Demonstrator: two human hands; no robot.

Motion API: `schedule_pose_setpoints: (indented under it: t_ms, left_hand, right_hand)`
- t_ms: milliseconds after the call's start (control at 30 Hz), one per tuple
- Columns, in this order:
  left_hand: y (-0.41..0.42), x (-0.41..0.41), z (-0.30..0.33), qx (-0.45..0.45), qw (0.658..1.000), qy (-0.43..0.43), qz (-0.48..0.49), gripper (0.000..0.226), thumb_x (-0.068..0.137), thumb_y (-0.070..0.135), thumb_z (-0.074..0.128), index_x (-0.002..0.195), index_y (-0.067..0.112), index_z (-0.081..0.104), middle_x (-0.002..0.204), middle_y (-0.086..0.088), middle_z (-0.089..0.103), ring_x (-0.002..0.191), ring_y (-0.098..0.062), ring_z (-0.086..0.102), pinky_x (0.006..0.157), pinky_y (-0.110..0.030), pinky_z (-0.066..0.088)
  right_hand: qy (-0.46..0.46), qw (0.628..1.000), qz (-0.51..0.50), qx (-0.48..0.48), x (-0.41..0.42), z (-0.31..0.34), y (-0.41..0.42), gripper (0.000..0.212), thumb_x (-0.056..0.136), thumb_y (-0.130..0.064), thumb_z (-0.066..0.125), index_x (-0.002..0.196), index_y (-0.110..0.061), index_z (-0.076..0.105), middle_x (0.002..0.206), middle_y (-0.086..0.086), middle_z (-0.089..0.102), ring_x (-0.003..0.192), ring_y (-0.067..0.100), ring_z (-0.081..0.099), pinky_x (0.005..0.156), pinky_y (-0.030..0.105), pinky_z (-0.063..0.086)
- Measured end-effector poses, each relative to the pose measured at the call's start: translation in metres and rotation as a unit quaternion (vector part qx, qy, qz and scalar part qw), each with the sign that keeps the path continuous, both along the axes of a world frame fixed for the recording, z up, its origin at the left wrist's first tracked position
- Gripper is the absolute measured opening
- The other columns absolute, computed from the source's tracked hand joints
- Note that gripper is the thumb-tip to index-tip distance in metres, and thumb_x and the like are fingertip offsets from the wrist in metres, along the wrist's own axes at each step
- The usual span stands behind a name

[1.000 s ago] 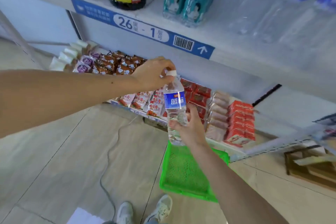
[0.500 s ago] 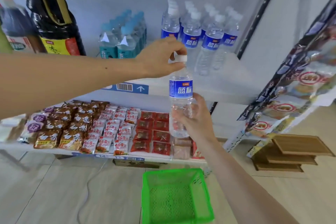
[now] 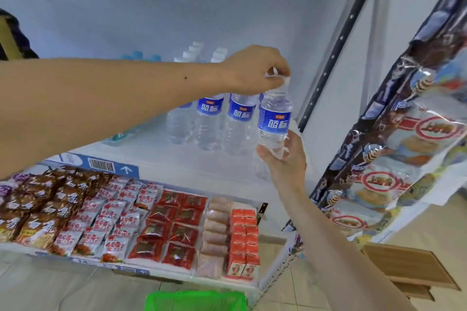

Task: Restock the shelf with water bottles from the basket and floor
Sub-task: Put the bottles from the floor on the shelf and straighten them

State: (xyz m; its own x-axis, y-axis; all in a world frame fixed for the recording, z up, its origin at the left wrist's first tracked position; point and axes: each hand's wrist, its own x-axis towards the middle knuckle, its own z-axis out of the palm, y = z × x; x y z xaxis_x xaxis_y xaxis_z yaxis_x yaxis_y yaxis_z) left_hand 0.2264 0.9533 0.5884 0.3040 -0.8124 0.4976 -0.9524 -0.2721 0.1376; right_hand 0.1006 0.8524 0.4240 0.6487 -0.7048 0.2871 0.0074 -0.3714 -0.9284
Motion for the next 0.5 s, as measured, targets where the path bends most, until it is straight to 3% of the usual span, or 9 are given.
schedule_pose_setpoints:
  t_ms: [133, 500]
  left_hand:
    - [-0.026, 0.009, 0.001, 0.054, 0.998, -0.005, 0.032, 0.029, 0.093, 0.032, 0.052, 0.119, 0.025, 0.063, 0.121, 0.004, 0.061, 0.11, -0.017, 0.056, 0.097, -0.037, 0.044]
    - [-0.051, 0.032, -0.008, 0.1, 0.995, 0.0, 0.019, 0.031, 0.093, 0.023, 0.05, 0.122, 0.03, 0.06, 0.129, 0.009, 0.058, 0.112, -0.013, 0.048, 0.093, -0.024, 0.032]
  right_hand:
    - [-0.007, 0.999, 0.026, 0.02, 0.017, -0.008, -0.027, 0.07, 0.075, -0.024, 0.079, 0.134, -0.03, 0.042, 0.135, -0.005, 0.053, 0.123, 0.014, 0.05, 0.103, 0.034, 0.041]
    - [-0.039, 0.998, 0.043, 0.036, 0.049, -0.037, -0.046, 0.067, 0.076, -0.024, 0.079, 0.131, -0.03, 0.042, 0.133, -0.009, 0.054, 0.125, 0.017, 0.049, 0.107, 0.037, 0.04]
